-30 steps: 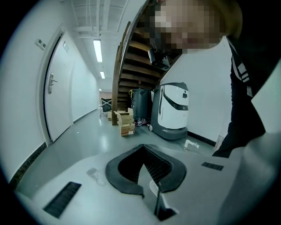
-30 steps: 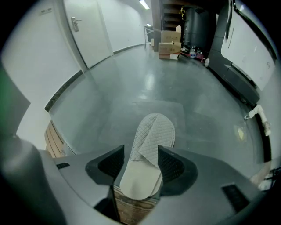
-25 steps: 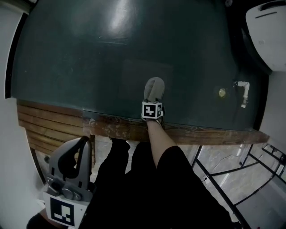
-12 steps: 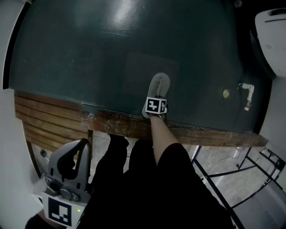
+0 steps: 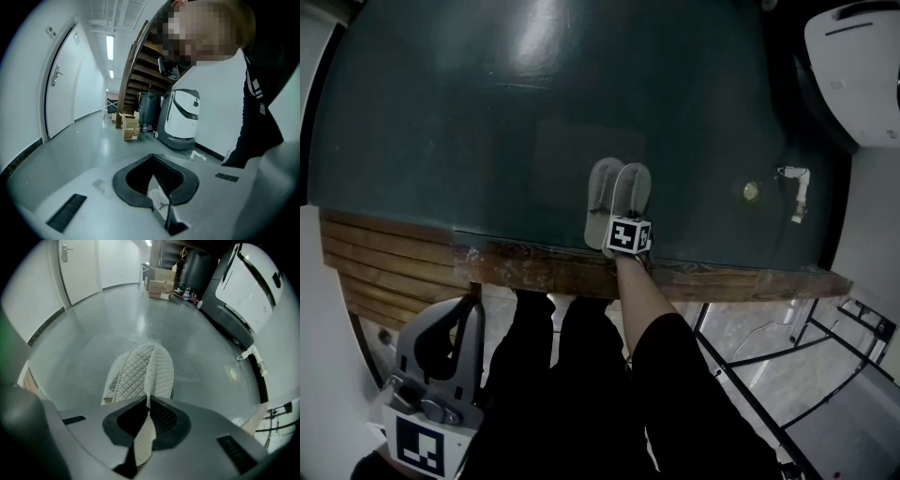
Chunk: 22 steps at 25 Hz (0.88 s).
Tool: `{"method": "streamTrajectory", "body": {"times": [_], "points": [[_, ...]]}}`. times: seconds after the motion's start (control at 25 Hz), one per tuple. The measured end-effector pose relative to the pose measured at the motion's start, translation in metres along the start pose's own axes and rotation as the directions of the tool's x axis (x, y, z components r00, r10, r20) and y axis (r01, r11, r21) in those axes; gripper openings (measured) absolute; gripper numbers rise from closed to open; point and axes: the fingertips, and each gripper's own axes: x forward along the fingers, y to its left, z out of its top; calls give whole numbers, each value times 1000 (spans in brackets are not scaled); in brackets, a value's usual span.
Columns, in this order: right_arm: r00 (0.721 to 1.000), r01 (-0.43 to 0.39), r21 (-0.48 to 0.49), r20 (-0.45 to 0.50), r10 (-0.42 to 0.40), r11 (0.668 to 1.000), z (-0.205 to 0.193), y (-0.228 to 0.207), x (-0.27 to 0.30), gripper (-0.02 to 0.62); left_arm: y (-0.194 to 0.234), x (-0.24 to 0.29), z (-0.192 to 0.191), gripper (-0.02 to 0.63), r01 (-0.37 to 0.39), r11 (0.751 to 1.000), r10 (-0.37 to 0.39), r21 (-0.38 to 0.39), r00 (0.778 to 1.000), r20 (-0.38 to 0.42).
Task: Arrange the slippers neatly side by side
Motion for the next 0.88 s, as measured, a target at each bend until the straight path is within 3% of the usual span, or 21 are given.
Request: {"method": "streamTrajectory", "body": {"times": [0.32, 0.56, 0.72, 0.88], "points": [[998, 57, -20, -30, -58, 998, -21, -41, 36, 14, -10, 21, -21, 0, 6, 1000, -6, 3, 1000, -25], [999, 25, -13, -38, -25, 1000, -26, -37, 57, 20, -16, 37, -30, 0, 1, 1000, 0, 7, 999, -53], [999, -32, 6, -42, 32, 999, -27, -33, 55, 155, -27, 45, -23, 0, 4, 1000, -4, 14, 999, -46], [996, -84, 36, 16, 83, 996, -27, -37, 19, 164, -45, 45, 2, 0, 22, 1000, -22, 18, 1000, -15]]}}
